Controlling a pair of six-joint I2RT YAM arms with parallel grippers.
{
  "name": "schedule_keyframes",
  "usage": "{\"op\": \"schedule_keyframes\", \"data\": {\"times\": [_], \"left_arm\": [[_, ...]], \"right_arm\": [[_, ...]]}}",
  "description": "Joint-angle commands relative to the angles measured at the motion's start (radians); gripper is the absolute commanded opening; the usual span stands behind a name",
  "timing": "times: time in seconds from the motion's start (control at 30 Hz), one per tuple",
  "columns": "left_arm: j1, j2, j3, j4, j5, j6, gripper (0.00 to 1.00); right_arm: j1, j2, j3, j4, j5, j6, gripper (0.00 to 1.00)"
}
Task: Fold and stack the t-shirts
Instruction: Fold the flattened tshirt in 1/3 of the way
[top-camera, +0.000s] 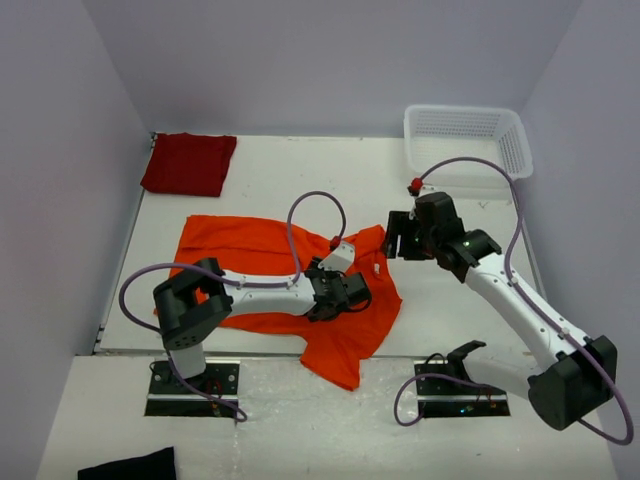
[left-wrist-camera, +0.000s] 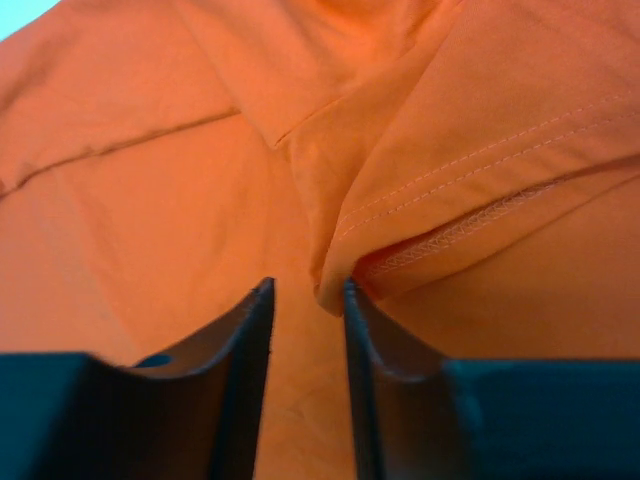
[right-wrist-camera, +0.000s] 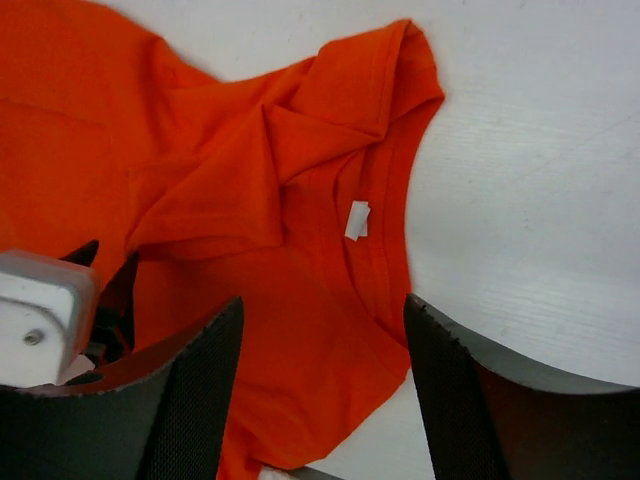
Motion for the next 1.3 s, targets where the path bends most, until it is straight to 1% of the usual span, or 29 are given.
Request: {"op": "schedule_keyframes", "data": {"times": [0.0,0.03,0.07,0.13,0.17,0.3,0.5,0.7,1.0,1.17,1.27], "left_arm": [[-0.005,-0.040,0.003,0.009,-0.037,-0.055,0.38],[-0.005,-0.040,0.003,0.013,-0.037,-0.053,0.49],[-0.005,-0.039,0.003,0.024,-0.033,-0.047,0.52],[-0.005,-0.037,0.008,0.024,-0.036,-0.051,0.55],[-0.007,-0.039,0.009,0.015,-0.049,-0.067,0.56],[-0.005,-0.086,0.024,-0.033,-0.089,-0.117,0.62],[0.013,-0.140,0.093,-0.145,-0.114,-0.148,0.66],[0.031,-0.236,0.092,-0.155,-0.106,-0.136,0.68],[0.038,-0.361,0.052,-0.149,-0.086,-0.131,0.69],[0.038,-0.410,0.034,-0.146,-0.083,-0.125,0.69],[0.038,-0.422,0.028,-0.143,-0.074,-0.118,0.69]], "right_arm": [[0.014,0.030,-0.060,0.170,-0.142,0.038,0.65],[0.022,0.054,-0.076,0.182,-0.162,0.039,0.62],[0.021,0.070,-0.082,0.190,-0.171,0.041,0.59],[0.027,0.112,-0.094,0.215,-0.180,0.044,0.53],[0.028,0.122,-0.102,0.225,-0.191,0.044,0.48],[0.034,0.180,-0.111,0.285,-0.246,0.048,0.47],[0.074,0.286,-0.123,0.345,-0.277,0.053,0.49],[0.103,0.386,-0.119,0.386,-0.266,0.056,0.49],[0.103,0.455,-0.091,0.389,-0.231,0.055,0.47],[0.103,0.502,-0.082,0.400,-0.222,0.056,0.44],[0.103,0.521,-0.070,0.400,-0.213,0.055,0.39]]}}
